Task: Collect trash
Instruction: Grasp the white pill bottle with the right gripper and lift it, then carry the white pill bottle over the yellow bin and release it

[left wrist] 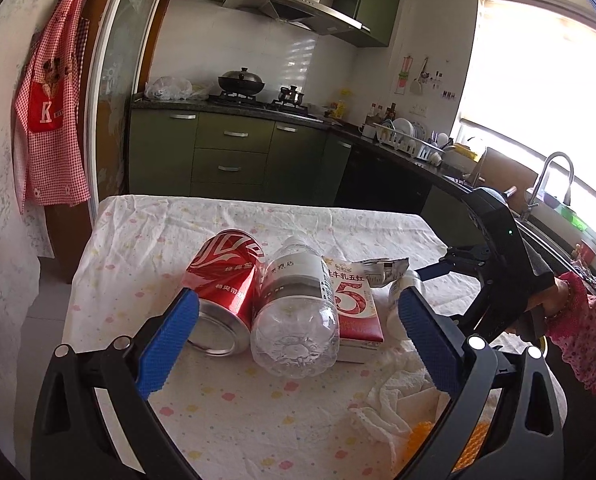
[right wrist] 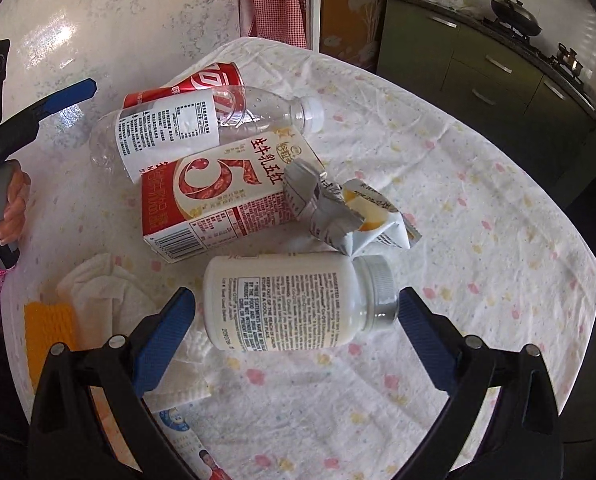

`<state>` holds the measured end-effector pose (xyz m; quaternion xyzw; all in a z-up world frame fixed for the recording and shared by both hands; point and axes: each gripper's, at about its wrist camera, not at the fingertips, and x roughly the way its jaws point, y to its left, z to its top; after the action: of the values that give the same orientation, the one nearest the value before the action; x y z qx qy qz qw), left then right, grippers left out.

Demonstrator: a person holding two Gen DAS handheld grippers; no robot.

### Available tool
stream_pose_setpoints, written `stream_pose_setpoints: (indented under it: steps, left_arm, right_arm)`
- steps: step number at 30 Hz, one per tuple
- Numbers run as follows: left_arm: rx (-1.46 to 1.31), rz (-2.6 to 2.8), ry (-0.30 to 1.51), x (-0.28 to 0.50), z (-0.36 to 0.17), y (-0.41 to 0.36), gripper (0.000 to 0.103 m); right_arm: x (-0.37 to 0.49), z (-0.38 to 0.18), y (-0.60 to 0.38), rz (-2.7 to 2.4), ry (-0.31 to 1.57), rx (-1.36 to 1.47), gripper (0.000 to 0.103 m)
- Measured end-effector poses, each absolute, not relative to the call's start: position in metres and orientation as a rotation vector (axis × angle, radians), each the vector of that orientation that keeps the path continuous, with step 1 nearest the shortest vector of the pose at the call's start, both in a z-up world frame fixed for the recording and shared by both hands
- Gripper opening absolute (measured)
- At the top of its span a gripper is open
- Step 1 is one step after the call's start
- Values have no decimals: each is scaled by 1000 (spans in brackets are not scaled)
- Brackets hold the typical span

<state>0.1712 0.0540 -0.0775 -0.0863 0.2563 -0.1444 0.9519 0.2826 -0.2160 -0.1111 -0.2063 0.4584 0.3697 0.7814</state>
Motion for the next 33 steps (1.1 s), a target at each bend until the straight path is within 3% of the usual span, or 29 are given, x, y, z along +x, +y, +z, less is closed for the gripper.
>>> stream_pose_setpoints:
  steps: [2, 4, 18, 26, 33]
  left_arm:
    - [-177, -294, 524, 171, -78, 54, 98]
    - [-177, -295, 525, 171, -78, 53, 98]
    - [-171, -302, 522, 171, -78, 51, 98]
    - [-167, -318, 509, 168, -76, 47, 98]
    - [-153, -319, 520, 168, -79, 43, 98]
  right_arm:
    - [284, -111, -216, 805, 1000, -432, 95]
    - [288, -113, -211, 788, 1002, -440, 80]
    - [245, -73, -281, 643, 917, -300, 80]
    - [195, -62, -440, 211, 932, -10, 80]
    - [172, -109, -554, -122, 1056, 192, 80]
